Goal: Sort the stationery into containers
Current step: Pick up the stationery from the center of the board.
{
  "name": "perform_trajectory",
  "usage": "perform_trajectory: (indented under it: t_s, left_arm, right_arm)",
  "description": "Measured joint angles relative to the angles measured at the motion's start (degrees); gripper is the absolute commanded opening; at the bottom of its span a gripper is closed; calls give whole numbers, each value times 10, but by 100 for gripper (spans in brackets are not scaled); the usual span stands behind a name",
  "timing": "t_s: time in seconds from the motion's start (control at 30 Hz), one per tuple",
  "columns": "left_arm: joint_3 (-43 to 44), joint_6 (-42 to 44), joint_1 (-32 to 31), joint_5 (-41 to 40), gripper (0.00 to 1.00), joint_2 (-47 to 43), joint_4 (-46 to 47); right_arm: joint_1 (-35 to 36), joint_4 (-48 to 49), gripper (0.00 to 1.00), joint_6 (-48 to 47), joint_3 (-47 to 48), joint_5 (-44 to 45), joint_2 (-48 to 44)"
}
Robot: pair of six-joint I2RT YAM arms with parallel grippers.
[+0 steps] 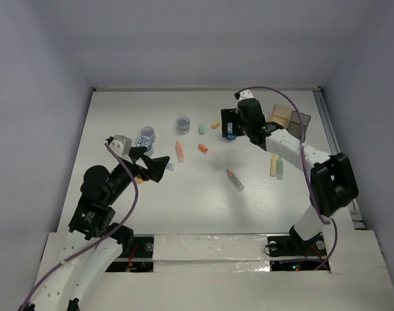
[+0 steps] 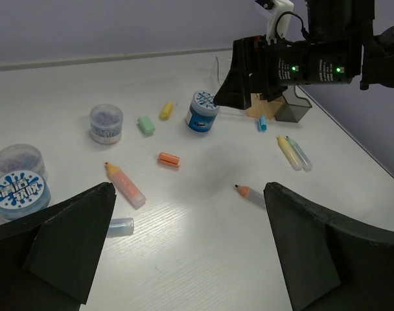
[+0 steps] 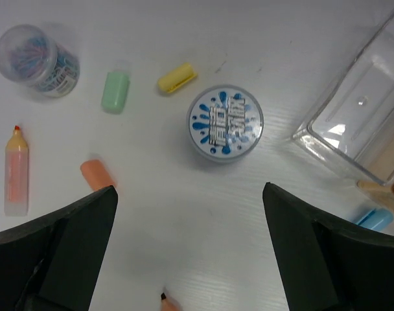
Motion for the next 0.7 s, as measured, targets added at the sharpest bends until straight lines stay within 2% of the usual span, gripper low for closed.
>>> perform_trajectory:
  t_s: [0.37, 0.7]
  left_arm:
    - [6, 0, 0, -10, 99, 0, -5]
    - [6, 0, 0, -10, 99, 0, -7]
  right_arm:
    - [0, -18, 100, -25, 102, 33, 113]
    - [-2, -43, 100, -28, 125, 57, 164]
